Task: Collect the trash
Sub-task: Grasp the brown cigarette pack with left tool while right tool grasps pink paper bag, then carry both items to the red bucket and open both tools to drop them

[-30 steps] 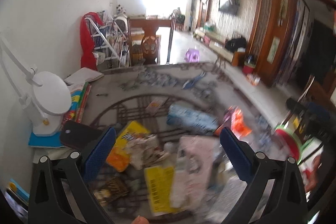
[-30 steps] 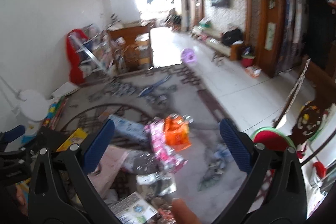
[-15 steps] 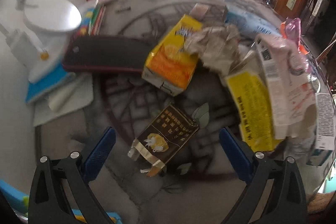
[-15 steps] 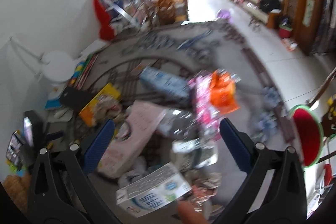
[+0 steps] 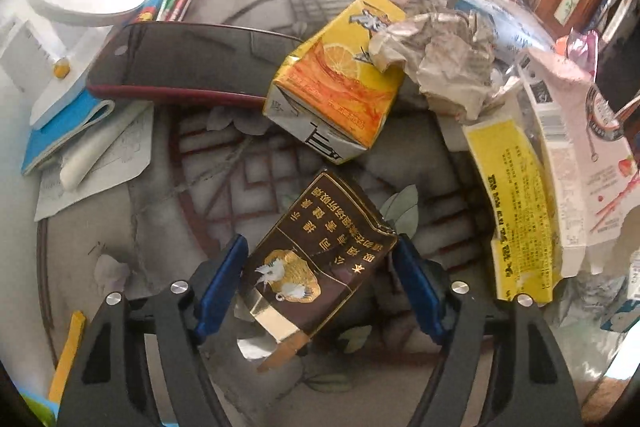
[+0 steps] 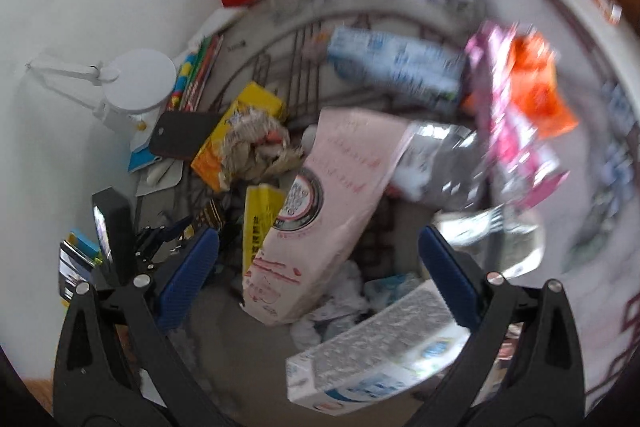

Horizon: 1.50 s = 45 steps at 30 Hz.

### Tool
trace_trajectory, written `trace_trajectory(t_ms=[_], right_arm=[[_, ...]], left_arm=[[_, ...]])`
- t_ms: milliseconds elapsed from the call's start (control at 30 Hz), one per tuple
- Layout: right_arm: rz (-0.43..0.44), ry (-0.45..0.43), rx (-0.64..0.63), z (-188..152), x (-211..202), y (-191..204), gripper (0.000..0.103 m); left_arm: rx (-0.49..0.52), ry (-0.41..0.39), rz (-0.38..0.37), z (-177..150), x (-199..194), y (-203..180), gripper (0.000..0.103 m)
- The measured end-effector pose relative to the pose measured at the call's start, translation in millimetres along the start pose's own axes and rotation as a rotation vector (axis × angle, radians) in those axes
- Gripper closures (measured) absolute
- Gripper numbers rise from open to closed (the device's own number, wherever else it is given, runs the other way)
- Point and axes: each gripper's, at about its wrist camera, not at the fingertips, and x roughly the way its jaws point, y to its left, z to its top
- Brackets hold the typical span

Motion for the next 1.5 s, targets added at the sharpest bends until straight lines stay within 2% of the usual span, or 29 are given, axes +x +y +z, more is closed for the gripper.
trace_trajectory(t_ms=[200, 233, 267, 300, 400, 467, 600, 733, 900, 1100, 1500], right_arm=[[0.002, 0.097, 0.044, 7, 42, 2, 0.006], [0.003, 0.109, 0.049, 7, 47, 1, 0.011], [0.009, 0.127, 0.055, 7, 53, 0, 0.03], [0.015, 0.14, 0.058, 6, 57, 0, 0.042], [0.049, 0.131, 0.066, 3, 54, -1, 0.049], [0.068, 0.082, 0.043, 5, 37, 2, 0.053], [0.091, -0.074, -0.015, 10, -16, 6, 0.054], [0.081, -0.211, -0.023, 9, -66, -3, 0.054], [0.049, -0.323, 0.012, -1, -104, -29, 0.054], [0.011, -0.37, 0.105, -16, -124, -71, 0.054], [-0.034, -0.388, 0.228, -27, -163, -163, 0.053]], left_arm=[[-0.09, -0.103, -0.023, 0, -39, -1, 0.033], [-0.099, -0.123, -0.031, 1, -46, -3, 0.033], [-0.11, -0.154, -0.042, 3, -58, -7, 0.033], [-0.116, -0.175, -0.053, 5, -65, -10, 0.033], [-0.13, -0.222, -0.09, 12, -83, -19, 0.033], [-0.14, -0.252, -0.125, 17, -95, -26, 0.033], [-0.146, -0.302, -0.2, 31, -112, -45, 0.033], [-0.098, -0.353, -0.26, 47, -127, -76, 0.033], [-0.041, -0.378, -0.336, 63, -139, -118, 0.033], [0.023, -0.373, -0.393, 71, -143, -162, 0.032], [0.051, -0.323, -0.411, 71, -137, -227, 0.032]])
